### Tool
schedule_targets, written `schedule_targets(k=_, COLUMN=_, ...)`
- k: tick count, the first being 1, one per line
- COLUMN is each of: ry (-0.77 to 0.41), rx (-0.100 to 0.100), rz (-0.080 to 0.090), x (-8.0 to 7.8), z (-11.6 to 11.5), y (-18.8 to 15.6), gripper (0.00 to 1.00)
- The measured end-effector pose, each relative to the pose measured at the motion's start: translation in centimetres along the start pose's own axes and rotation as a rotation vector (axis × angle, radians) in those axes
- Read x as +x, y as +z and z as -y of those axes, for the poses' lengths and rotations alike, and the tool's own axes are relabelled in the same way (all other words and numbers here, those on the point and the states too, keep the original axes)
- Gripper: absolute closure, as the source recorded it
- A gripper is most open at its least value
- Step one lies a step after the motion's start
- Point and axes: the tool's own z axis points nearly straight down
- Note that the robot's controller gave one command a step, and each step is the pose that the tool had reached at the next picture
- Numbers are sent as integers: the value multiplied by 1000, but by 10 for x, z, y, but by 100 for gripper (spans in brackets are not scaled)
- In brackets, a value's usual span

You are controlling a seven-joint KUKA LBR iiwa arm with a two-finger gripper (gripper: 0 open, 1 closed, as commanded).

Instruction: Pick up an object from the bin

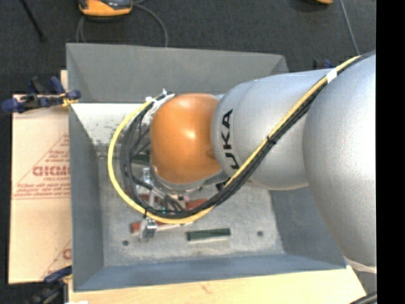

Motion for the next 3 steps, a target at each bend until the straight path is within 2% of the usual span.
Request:
schedule_targets(k=1, ry=5, rx=-2, rz=7, x=-2, z=1, y=-4, gripper=100)
schedule_targets(k=2, ry=6, rx=-2, rz=7, x=-2, z=1, y=-4, gripper=0)
schedule_targets(k=3, ry=7, rx=-2, rz=7, x=-2, z=1, y=-4, gripper=0)
